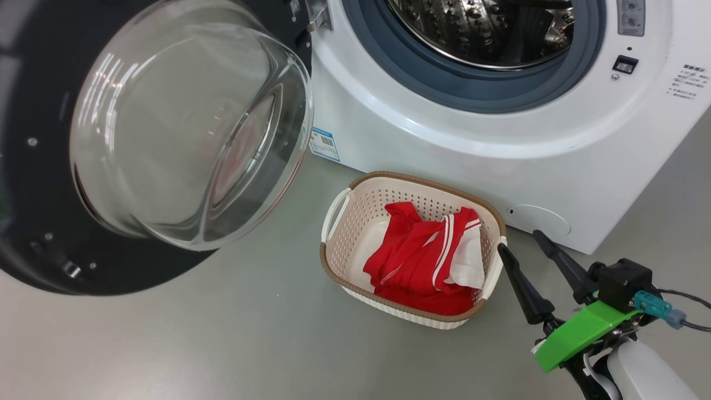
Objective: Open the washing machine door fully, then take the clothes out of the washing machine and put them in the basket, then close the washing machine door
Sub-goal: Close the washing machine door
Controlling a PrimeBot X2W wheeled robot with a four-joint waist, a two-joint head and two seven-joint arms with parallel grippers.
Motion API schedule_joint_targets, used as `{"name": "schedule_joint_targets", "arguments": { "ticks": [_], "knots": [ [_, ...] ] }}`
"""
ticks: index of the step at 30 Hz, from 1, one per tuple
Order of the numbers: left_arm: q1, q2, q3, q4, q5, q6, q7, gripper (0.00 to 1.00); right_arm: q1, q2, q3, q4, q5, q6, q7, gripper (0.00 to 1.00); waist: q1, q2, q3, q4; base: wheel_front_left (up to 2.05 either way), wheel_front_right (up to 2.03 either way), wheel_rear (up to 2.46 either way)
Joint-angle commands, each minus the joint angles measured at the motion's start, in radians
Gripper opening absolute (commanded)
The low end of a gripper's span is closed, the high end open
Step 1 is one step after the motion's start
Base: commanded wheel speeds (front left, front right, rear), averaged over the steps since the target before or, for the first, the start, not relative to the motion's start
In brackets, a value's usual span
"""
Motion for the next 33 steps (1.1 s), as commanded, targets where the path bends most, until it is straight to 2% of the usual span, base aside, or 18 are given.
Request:
{"name": "schedule_joint_targets", "arguments": {
  "ticks": [1, 17, 24, 33],
  "knots": [
    [0.011, 0.025, 0.0, -0.051, -0.021, -0.011, 0.028, 0.0, 0.015, 0.005, 0.012, -0.025, -0.014, 0.002, -0.012, 1.0, 0.0, 0.0, -0.005, -0.004, 0.0, 0.0, 0.0],
    [0.154, 0.038, -0.053, -0.366, -0.187, -0.011, 0.234, 0.0, 0.034, 0.006, -0.008, -0.036, -0.019, 0.002, -0.012, 1.0, 0.0, 0.0, -0.015, -0.028, 0.0, 0.0, 0.0],
    [0.19, 0.033, -0.077, -0.507, -0.245, -0.011, 0.29, 0.0, 0.037, 0.011, -0.016, -0.04, -0.022, 0.002, -0.012, 1.0, 0.0, 0.0, -0.018, -0.055, 0.0, 0.0, 0.0],
    [0.186, -0.023, -0.129, -0.651, -0.271, -0.011, 0.304, 0.0, 0.033, 0.018, -0.026, -0.047, -0.026, 0.002, -0.012, 1.0, 0.0, 0.0, -0.009, -0.101, 0.0, 0.0, 0.0]
  ]
}}
